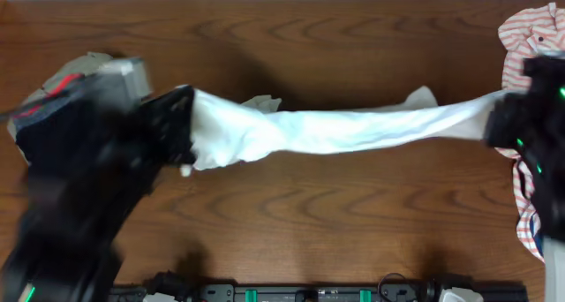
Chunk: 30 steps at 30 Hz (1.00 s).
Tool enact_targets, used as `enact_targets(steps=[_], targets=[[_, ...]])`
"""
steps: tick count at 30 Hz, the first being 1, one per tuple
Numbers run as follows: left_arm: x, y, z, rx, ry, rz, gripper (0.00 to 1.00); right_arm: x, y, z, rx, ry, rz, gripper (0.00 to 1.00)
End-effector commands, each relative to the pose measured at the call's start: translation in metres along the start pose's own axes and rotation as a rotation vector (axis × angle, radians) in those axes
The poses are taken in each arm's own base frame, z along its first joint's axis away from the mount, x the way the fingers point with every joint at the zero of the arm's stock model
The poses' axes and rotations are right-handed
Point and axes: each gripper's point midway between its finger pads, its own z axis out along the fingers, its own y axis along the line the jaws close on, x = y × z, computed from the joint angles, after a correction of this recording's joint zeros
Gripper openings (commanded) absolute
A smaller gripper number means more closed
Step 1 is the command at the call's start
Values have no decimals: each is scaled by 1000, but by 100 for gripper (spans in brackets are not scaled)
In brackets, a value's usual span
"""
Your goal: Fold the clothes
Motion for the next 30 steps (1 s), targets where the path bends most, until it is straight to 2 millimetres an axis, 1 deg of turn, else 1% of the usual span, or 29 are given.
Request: enact_targets(steps=[1,3,5,7,9,12,14,17,19,20,22,23,24,25,26,27,28,30], targets=[[-24,-8,-32,6,-117,40,6,-24,-9,-33,40,-123,16,1],[-28,-2,-35,-30,-142,38,6,-33,-12,-41,56,-167,20,1],[-29,5,-28,-68,-140,35,6,-39,-15,-40,71,-185,22,1],[-27,11,-16,-94,-116,32,6,-41,-15,-29,76,-170,21,1],[-24,22,2,-145,-84,28,6,-40,-14,-11,76,-130,14,1],[-13,38,43,-206,-6,22,6,-32,-12,34,76,-30,-1,1],[-2,49,75,-234,57,28,6,-23,-10,73,73,50,-16,1],[20,71,135,-277,154,29,6,-6,-5,135,57,160,-49,1],[36,90,178,-306,197,22,6,7,0,178,39,210,-68,1],[42,100,199,-315,205,17,6,12,1,202,39,223,-68,1],[47,116,237,-300,191,6,6,15,10,240,1,209,-63,1],[46,120,255,-272,168,0,6,11,16,257,-27,184,-58,1],[40,123,270,-238,137,-5,6,3,18,267,-32,156,-43,1],[28,123,283,-196,97,-20,6,-10,17,274,-26,119,-17,1],[14,121,289,-164,61,-41,6,-25,17,274,-24,85,3,1],[-3,119,291,-137,27,-53,6,-44,16,270,-23,45,17,1],[-24,114,289,-115,-10,-51,6,-68,15,262,-22,-9,20,1],[-72,101,275,-89,-103,-25,6,-113,12,238,-20,-110,24,1]])
